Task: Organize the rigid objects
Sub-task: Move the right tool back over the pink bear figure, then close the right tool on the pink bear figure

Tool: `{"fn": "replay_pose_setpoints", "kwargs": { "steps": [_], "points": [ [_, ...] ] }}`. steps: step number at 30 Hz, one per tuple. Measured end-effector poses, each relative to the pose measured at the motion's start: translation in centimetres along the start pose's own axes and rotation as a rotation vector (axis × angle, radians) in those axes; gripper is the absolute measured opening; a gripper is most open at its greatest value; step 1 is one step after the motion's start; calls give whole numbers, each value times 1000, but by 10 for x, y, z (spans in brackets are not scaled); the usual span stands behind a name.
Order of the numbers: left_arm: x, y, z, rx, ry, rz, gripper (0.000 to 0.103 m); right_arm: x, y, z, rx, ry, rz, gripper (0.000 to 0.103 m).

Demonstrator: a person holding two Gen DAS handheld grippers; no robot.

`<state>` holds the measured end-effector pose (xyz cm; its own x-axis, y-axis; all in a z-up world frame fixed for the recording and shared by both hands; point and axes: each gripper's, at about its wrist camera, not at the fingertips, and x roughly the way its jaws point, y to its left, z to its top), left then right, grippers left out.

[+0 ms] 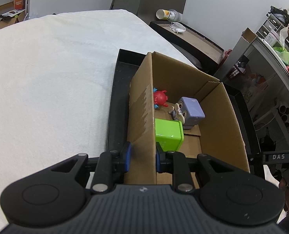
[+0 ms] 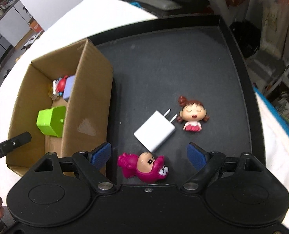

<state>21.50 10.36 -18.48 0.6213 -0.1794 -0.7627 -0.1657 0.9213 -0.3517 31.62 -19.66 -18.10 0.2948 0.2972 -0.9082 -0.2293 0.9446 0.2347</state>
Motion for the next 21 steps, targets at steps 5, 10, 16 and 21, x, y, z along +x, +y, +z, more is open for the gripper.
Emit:
{"fn": "replay_pose_setpoints", "kwargs": {
  "steps": [5,10,16,21],
  "points": [
    [1,-1,0,6,0,8,23,10,-4,-3,9,48,-17,83],
    [2,-2,-1,13,0,15,23,20,-6,-5,41,88,16,83],
    [2,-3,-1,12,-1,15,23,26,-5,-8,34,99,-21,76],
    [2,-3,-2,14,-1,15,23,21,-12,-14,62,104,-53,75]
  ]
}}
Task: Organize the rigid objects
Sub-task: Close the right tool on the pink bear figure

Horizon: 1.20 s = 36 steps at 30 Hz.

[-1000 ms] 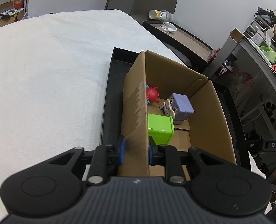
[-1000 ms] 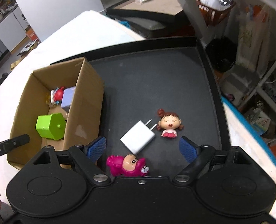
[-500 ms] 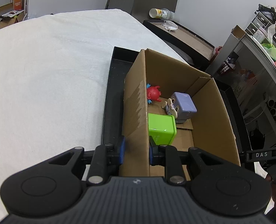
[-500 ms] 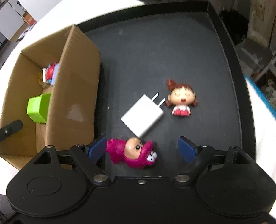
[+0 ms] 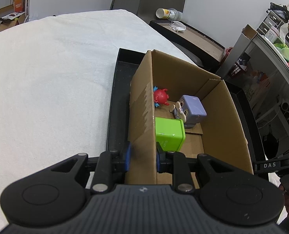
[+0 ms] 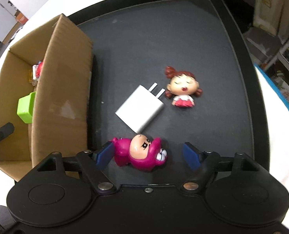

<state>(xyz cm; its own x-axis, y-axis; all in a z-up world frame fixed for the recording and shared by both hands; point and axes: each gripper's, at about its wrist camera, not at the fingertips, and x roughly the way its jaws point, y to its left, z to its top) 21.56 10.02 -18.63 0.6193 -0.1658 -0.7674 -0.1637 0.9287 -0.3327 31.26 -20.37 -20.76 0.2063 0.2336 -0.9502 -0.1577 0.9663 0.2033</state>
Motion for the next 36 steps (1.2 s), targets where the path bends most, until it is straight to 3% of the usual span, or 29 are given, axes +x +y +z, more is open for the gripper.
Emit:
{"fn": "replay_pose_setpoints", "kwargs": {
  "steps": [8,12,25,27,29,36],
  "points": [
    [0,0,0,-1,1,-2,23,-9,-11,-3,62,-15,-31,72],
    [0,0,-1,-1,2,-4,23,-9,-3,0,39,-25,-18,83],
    [0,0,0,-3,4,-4,23,11,9,6,19,28,-50,85],
    [1,0,0,-4,5,-4,23,14,11,4,2,30,-65,84],
    [0,0,0,-4,3,-3,23,15,11,3,-16,29,-71,70],
    [0,0,-1,-2,3,-1,23,3,11,1,-15,1,-82,69]
  ]
}}
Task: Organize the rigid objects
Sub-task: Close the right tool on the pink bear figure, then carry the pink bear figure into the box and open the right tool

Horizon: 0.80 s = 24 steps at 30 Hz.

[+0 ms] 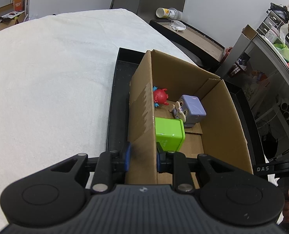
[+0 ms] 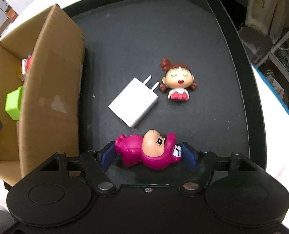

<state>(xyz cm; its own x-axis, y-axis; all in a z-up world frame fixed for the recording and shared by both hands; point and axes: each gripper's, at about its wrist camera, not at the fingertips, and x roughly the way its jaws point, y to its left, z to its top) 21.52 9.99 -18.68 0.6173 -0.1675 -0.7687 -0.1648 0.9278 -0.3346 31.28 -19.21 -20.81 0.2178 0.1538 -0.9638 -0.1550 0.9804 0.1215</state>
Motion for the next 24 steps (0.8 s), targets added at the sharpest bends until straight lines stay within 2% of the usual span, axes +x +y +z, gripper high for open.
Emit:
{"fn": "replay_pose_setpoints", "kwargs": {
  "steps": [14,24],
  "points": [
    [0,0,0,3,0,2,23,-41,-9,7,27,-113,11,69],
    [0,1,0,-2,1,-3,23,-84,7,30,-8,-201,17,69]
  ]
}}
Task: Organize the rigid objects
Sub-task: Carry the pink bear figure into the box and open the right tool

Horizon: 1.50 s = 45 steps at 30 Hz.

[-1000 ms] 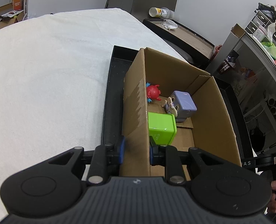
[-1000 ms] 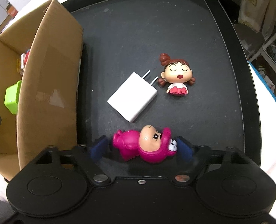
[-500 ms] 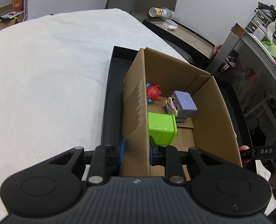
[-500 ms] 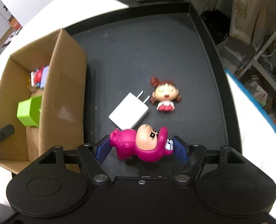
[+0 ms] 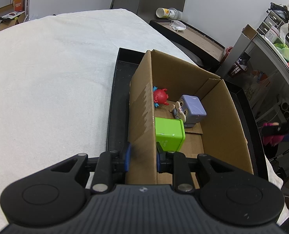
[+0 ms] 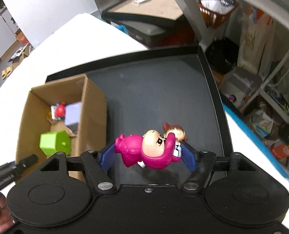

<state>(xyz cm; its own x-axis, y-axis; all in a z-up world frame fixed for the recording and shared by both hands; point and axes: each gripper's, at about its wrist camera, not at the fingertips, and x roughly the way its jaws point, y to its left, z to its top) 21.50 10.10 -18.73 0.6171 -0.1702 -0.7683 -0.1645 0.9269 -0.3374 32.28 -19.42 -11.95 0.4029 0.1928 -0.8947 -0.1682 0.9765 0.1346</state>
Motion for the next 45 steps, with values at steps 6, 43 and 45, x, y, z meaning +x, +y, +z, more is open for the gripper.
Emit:
{"fn": "replay_pose_setpoints", "kwargs": {
  "steps": [6,43,45],
  "points": [
    [0,0,0,0,1,-1,23,-17,22,12,-45,-38,22,69],
    [0,4,0,-16,4,-20,24,15,148,36,-120,-22,218,73],
    [0,4,1,-15,4,-21,24,13,149,35,-118,-20,226,80]
  ]
}}
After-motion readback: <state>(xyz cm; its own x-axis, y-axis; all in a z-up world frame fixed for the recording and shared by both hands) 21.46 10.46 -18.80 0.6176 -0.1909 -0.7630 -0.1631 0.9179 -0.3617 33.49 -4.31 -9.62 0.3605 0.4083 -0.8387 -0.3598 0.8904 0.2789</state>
